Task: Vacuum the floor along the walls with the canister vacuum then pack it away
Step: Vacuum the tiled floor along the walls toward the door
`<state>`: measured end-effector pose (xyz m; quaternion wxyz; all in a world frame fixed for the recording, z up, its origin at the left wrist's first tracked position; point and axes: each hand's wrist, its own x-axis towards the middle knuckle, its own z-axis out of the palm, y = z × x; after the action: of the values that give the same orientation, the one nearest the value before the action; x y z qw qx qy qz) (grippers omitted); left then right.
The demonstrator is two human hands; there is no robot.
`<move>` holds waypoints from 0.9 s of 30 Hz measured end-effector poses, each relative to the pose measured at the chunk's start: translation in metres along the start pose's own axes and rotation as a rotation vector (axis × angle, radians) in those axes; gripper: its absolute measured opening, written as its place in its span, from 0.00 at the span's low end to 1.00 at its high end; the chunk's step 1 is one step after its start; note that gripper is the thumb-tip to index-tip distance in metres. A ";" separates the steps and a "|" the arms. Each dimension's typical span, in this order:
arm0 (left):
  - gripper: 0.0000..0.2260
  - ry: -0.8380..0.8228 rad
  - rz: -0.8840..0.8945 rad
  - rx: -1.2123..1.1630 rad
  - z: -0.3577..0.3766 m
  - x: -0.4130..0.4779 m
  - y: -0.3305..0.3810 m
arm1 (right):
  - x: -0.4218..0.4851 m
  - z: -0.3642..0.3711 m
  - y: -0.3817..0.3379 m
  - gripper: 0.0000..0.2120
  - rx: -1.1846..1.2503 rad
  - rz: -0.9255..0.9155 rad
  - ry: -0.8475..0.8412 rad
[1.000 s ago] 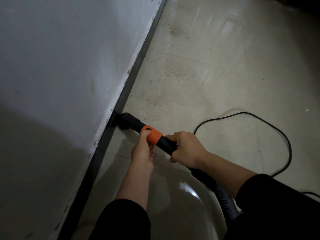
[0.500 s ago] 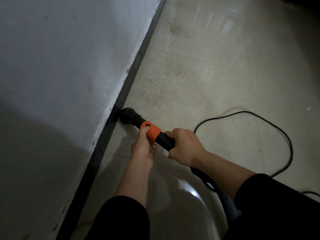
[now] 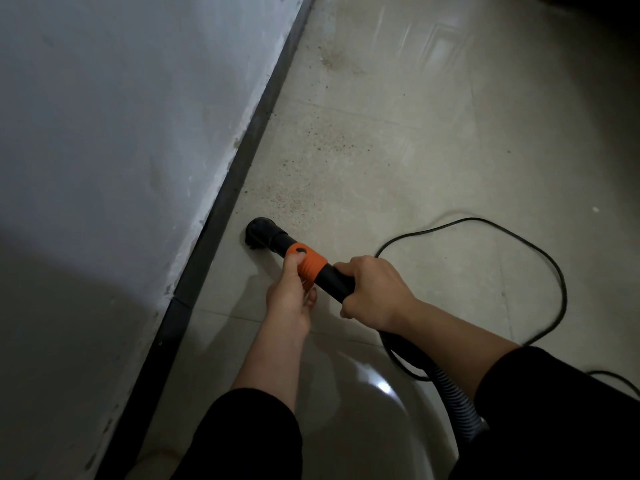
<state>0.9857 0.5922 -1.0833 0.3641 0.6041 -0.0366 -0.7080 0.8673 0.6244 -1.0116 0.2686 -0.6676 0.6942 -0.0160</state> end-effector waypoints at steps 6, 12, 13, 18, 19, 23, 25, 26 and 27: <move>0.19 -0.020 -0.004 0.015 0.009 -0.001 -0.008 | -0.007 -0.007 0.007 0.07 0.009 0.036 -0.010; 0.19 -0.033 -0.014 0.041 0.018 -0.003 -0.013 | -0.013 -0.013 0.014 0.07 0.027 0.085 -0.017; 0.18 -0.033 -0.014 0.045 0.020 -0.004 -0.014 | -0.014 -0.014 0.015 0.07 0.027 0.089 -0.016; 0.17 -0.032 -0.015 0.059 0.027 -0.009 -0.019 | -0.019 -0.019 0.020 0.09 0.033 0.110 -0.014; 0.17 -0.034 -0.018 0.060 0.028 -0.010 -0.020 | -0.020 -0.019 0.021 0.09 0.034 0.116 -0.016; 0.18 -0.043 -0.027 0.072 0.036 -0.015 -0.023 | -0.025 -0.024 0.026 0.10 0.044 0.147 -0.021; 0.18 -0.046 -0.032 0.085 0.040 -0.017 -0.024 | -0.028 -0.027 0.028 0.10 0.055 0.159 -0.017; 0.17 -0.050 -0.034 0.094 0.041 -0.017 -0.025 | -0.030 -0.028 0.030 0.10 0.064 0.165 -0.016; 0.17 -0.056 -0.035 0.104 0.042 -0.018 -0.025 | -0.031 -0.029 0.031 0.10 0.073 0.170 -0.016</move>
<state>0.9367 0.6041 -1.0695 0.3184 0.6026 -0.0730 -0.7282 0.8264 0.6467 -0.9879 0.2987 -0.5963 0.7450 -0.0129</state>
